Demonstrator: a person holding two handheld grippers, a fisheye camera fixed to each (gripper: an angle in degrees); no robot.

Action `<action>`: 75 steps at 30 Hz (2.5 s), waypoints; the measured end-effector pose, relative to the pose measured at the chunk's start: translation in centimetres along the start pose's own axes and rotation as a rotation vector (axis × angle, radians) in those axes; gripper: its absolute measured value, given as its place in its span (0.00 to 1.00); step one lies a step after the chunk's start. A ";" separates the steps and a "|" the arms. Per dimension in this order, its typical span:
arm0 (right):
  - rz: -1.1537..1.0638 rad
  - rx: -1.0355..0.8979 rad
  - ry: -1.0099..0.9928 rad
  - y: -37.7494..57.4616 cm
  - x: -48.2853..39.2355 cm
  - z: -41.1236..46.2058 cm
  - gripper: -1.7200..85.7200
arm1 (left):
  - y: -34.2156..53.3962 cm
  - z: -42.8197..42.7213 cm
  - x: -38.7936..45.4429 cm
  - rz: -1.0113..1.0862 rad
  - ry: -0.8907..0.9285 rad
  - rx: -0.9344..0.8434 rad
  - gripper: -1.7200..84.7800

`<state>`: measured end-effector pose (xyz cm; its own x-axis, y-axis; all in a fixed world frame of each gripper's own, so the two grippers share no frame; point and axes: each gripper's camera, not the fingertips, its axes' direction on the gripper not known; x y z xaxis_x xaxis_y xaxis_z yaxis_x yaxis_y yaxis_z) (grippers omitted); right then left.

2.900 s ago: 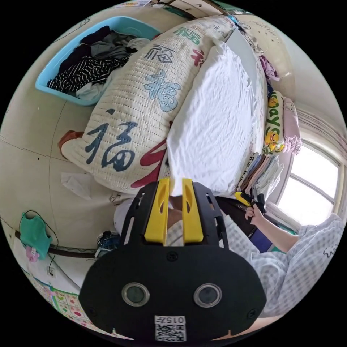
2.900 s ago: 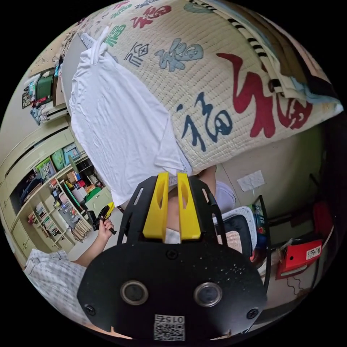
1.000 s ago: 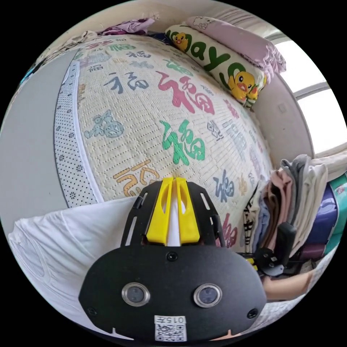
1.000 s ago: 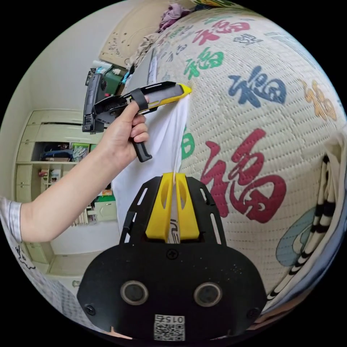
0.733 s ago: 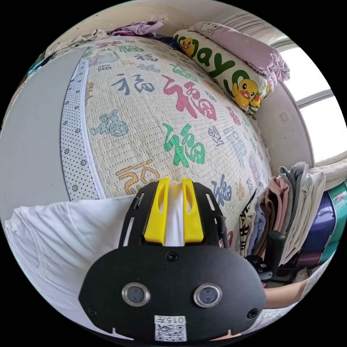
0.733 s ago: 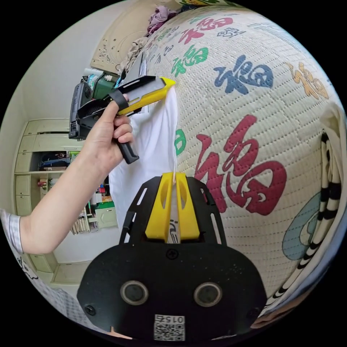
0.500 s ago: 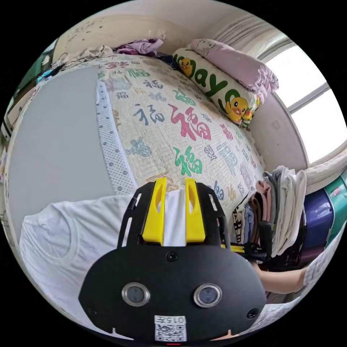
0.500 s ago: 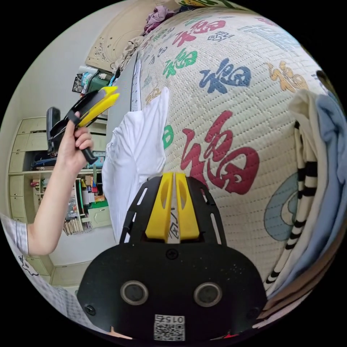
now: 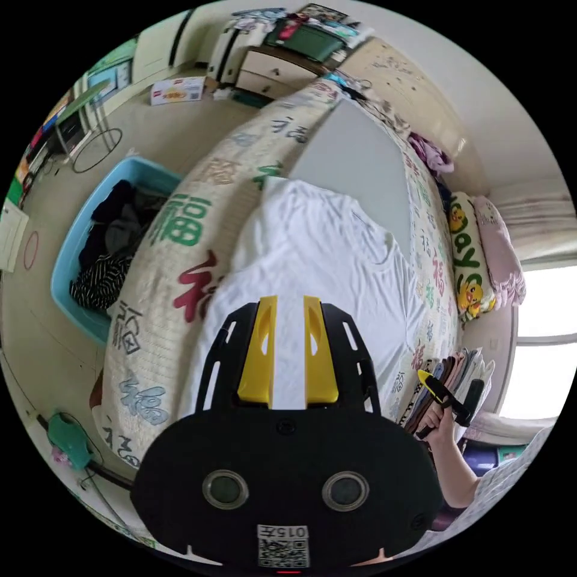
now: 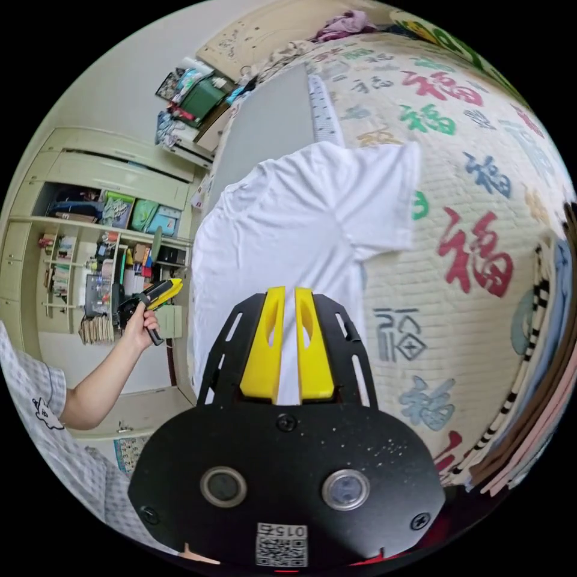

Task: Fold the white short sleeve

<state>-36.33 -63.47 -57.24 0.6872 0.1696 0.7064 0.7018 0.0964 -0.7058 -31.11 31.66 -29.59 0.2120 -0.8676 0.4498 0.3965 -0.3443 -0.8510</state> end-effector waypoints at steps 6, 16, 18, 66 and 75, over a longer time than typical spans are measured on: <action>-0.241 -0.079 -0.061 -9.0 -16.8 -0.2 0.09 | -4.3 -1.1 -10.0 -0.111 0.223 0.034 0.12; -0.579 -0.204 0.076 -26.6 -43.6 -3.5 0.12 | -7.3 -1.0 -11.0 0.010 0.621 0.053 0.02; -0.636 -0.288 0.161 -29.0 -46.9 -3.1 0.13 | -6.9 -2.1 -9.8 0.070 0.559 0.051 0.02; -0.653 -0.645 0.441 -37.6 -58.9 -42.3 0.01 | -6.2 -10.5 -17.9 -0.006 0.459 -0.040 0.02; -0.814 -0.676 0.435 -39.0 -70.1 -31.9 0.01 | -5.5 -13.1 -30.7 -0.364 0.494 0.193 0.02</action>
<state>-105.89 -110.46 -77.59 -0.1034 -0.0675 0.9923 0.8353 -0.5475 0.0499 -51.52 55.51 -42.23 -0.3844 -0.7861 0.4840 0.5287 -0.6172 -0.5826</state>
